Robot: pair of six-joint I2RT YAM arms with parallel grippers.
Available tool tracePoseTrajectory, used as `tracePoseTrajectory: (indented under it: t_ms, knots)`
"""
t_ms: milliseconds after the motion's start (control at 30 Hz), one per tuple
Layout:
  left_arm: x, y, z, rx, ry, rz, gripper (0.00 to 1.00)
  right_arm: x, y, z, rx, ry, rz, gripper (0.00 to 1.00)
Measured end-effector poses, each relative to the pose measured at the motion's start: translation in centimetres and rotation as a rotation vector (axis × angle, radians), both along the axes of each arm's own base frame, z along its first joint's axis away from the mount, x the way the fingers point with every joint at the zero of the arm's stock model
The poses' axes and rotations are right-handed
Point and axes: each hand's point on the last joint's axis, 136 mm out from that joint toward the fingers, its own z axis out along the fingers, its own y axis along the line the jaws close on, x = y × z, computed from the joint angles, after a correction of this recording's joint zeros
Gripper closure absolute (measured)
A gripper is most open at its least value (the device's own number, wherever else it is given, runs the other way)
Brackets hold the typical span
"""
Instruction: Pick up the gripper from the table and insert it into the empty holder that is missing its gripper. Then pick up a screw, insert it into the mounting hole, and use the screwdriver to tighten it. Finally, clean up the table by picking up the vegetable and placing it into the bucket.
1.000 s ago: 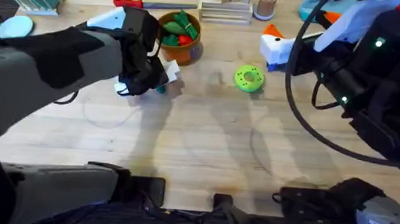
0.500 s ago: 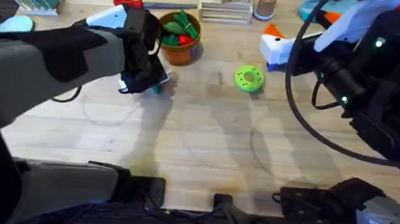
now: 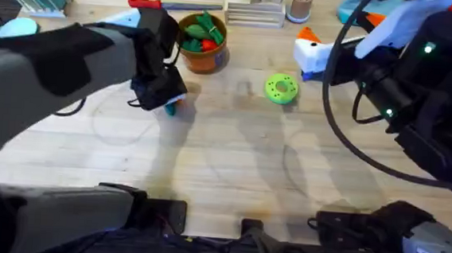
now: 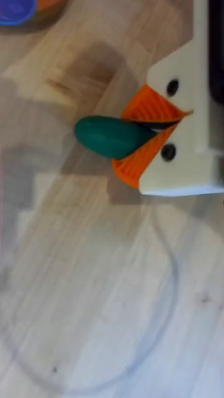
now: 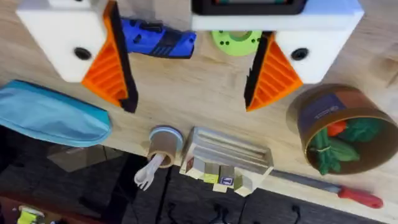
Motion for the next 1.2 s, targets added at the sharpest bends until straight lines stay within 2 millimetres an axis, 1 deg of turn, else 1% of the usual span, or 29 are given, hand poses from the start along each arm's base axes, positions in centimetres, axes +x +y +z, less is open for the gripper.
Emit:
tracePoseTrajectory:
  t_ms: [33,100,200,267,333,367,433,533,600,700,833,867,900,933,967,1000,1033,1067,1100,1133,1200]
  knots:
    - [-0.2,0.0,0.7,-0.003,0.005,-0.001,0.978,0.0,0.0,0.0,0.000,0.000,0.000,0.009]
    - [0.1,-0.1,2.8,-0.010,-0.026,-0.001,0.978,0.0,0.0,0.0,0.000,0.000,0.000,0.009]
    - [2.1,-0.7,7.5,-0.046,-0.153,-0.007,0.978,0.0,0.0,0.0,0.000,0.000,0.000,0.009]
    - [3.4,-1.3,10.9,-0.086,-0.262,-0.015,0.978,0.0,0.0,0.0,0.000,0.000,0.000,0.009]
    - [4.7,-2.0,13.8,-0.127,-0.375,-0.027,0.978,0.0,0.0,0.0,0.000,0.000,0.000,0.010]
    - [5.3,-2.4,14.9,-0.147,-0.422,-0.035,0.978,0.0,0.0,0.0,0.000,0.000,0.000,0.009]
    - [6.3,-3.1,16.2,-0.172,-0.488,-0.048,0.979,0.0,0.0,0.0,0.000,0.000,0.000,0.009]
    - [7.7,-4.5,16.9,-0.210,-0.544,-0.070,0.979,0.0,0.0,0.0,0.000,0.000,0.000,0.009]
    - [8.9,-5.4,16.9,-0.228,-0.570,-0.083,0.979,0.0,0.0,0.0,0.000,0.000,0.000,0.009]
    - [10.8,-6.2,15.9,-0.242,-0.582,-0.090,0.979,0.0,0.0,0.0,0.000,0.000,0.000,0.009]
    - [12.3,-6.2,13.9,-0.236,-0.560,-0.078,0.966,0.0,0.0,0.0,0.000,0.000,0.000,0.009]
    - [12.4,-6.2,13.4,-0.235,-0.552,-0.071,0.936,0.0,0.0,0.0,0.000,0.000,0.000,0.009]
    - [12.5,-6.1,13.0,-0.232,-0.541,-0.070,0.862,0.0,0.0,0.0,0.000,0.000,0.000,0.010]
    - [12.6,-6.1,12.6,-0.232,-0.533,-0.065,0.743,0.0,0.0,0.0,0.000,0.000,0.000,0.009]
    - [12.6,-6.1,12.3,-0.230,-0.526,-0.062,0.600,0.0,0.0,0.0,0.000,0.000,0.000,0.010]
    - [12.7,-6.0,12.0,-0.229,-0.518,-0.060,0.422,0.0,0.0,0.0,0.000,0.000,0.000,0.009]
    - [12.7,-6.0,11.8,-0.229,-0.514,-0.058,0.288,0.0,0.0,0.0,0.000,0.000,0.000,0.007]
    - [12.7,-6.0,11.7,-0.228,-0.510,-0.058,0.120,0.0,0.0,0.0,0.000,0.000,0.000,0.008]
    - [12.7,-6.0,11.6,-0.230,-0.508,-0.054,0.044,0.0,0.0,0.0,-0.001,0.002,0.000,0.009]
    - [12.7,-6.0,11.6,-0.230,-0.509,-0.054,0.020,0.0,0.0,-0.1,-0.002,0.003,0.000,0.009]
    - [12.9,-6.0,11.7,-0.230,-0.515,-0.054,0.011,-0.1,0.0,-0.2,-0.004,0.009,0.000,0.009]
